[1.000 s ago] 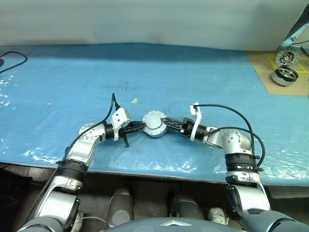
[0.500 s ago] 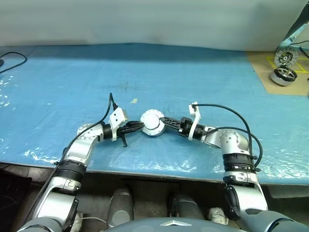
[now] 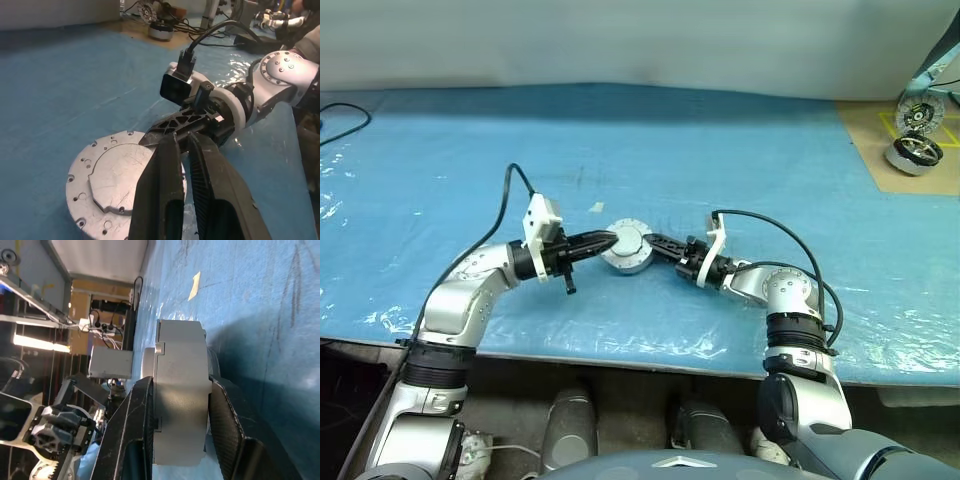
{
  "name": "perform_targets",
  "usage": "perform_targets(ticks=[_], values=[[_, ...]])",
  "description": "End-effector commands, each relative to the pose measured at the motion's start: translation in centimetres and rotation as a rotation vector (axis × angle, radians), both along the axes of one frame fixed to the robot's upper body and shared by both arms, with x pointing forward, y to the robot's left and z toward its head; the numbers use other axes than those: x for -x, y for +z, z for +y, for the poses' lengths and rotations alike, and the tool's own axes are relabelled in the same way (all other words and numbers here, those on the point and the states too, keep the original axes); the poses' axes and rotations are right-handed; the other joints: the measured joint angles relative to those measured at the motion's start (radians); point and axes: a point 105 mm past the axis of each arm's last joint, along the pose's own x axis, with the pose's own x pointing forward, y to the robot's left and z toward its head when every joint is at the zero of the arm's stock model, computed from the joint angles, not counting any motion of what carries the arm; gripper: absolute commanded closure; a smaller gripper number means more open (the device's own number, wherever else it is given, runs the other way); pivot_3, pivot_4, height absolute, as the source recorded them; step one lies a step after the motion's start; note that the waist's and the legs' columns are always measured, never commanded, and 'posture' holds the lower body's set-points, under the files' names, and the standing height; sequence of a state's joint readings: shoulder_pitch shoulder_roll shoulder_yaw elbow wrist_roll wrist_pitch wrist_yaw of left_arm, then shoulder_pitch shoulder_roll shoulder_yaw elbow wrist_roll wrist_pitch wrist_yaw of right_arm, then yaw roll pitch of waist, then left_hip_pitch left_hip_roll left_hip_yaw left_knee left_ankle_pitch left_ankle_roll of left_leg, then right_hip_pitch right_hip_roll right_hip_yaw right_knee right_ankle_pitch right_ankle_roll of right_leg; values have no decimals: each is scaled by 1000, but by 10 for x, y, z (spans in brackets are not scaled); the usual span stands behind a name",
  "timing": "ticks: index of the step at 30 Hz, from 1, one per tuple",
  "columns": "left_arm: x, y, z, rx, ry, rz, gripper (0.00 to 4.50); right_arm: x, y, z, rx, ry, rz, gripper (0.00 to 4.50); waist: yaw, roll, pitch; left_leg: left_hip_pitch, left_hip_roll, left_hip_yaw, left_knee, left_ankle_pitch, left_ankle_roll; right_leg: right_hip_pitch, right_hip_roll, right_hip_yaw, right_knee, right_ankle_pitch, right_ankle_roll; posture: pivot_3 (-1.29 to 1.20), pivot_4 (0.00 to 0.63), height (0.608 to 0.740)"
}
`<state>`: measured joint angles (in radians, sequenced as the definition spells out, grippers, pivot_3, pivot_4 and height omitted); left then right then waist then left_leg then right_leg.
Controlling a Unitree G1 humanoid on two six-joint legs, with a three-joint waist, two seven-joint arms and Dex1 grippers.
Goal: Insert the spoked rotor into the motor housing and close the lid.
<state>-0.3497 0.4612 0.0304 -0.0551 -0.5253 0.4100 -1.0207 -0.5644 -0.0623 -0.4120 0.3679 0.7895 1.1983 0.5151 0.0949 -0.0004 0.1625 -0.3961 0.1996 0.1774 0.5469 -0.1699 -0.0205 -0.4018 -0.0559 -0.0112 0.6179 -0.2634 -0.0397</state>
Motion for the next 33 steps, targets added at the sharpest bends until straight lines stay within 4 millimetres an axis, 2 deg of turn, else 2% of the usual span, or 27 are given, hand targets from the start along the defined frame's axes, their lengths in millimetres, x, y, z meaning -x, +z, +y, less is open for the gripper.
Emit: perform_targets(ticks=[1, 3, 5, 8, 13, 14, 15, 21, 25, 33], values=[[-15, 15, 20, 129, 130, 41, 4132, -4, 26, 4, -114, -10, -53, 3316, 0, 0, 0, 0, 0, 0, 0, 0, 0, 0, 0, 0, 0, 0, 0, 0, 150, 740], [-23, 16, 30, 182, 207, 55, 4132, -7, 33, 3, -140, -21, -65, 3316, -1, 0, 0, 0, 0, 0, 1, 0, 0, 0, 0, 0, 0, 0, 0, 0, 150, 740], [-30, 14, 44, 246, 286, 87, 3524, -11, 45, 3, -169, -31, -88, 3316, -1, 0, 0, 0, 0, 0, 1, 0, 0, 0, 0, 0, 1, 0, 0, 0, 150, 740], [-28, 3, 54, 314, 310, 169, 2507, -14, 62, 4, -206, -32, -121, 3316, -2, 0, 1, -1, 0, 0, 1, 0, 0, 0, 0, 0, 1, 0, 0, 0, 150, 740], [-19, -8, 54, 430, 270, 311, 726, -13, 75, 9, -232, -11, -141, 3316, 2, 0, 1, -4, -1, 0, 1, 0, 0, -1, 0, -3, 0, 0, 0, 0, 150, 740], [-16, -9, 52, 458, 248, 345, 513, -13, 78, 9, -235, -5, -145, 3316, 2, 0, 0, -5, 0, -1, 2, 0, 0, -1, 0, -4, 0, 0, 0, 0, 150, 740], [-14, -9, 50, 476, 234, 366, 68, -12, 79, 10, -237, -1, -147, 3316, 3, 0, 1, -6, 0, 0, 3, 0, 0, -1, 0, -5, 0, 0, 0, 0, 150, 740], [-5, -11, 33, 588, 129, 513, 27, -8, 88, 13, -241, 29, -168, 3316, 4, 0, 1, -9, 0, -1, 8, 0, 0, -1, -1, -8, 3, 0, 0, 0, 150, 740], [-11, -14, 28, 662, 136, 570, 27, -5, 93, 14, -240, 47, -182, 3316, 3, 0, 1, -8, 0, -1, 9, 0, 0, 0, -1, -8, 4, 0, 1, 0, 150, 740], [-20, -9, 11, 778, 98, 607, 27, 0, 97, 14, -219, 72, -194, 3316, 3, 0, 1, -8, -1, -3, 10, 0, 0, 1, -1, -9, 4, 0, 1, 0, 150, 740]])
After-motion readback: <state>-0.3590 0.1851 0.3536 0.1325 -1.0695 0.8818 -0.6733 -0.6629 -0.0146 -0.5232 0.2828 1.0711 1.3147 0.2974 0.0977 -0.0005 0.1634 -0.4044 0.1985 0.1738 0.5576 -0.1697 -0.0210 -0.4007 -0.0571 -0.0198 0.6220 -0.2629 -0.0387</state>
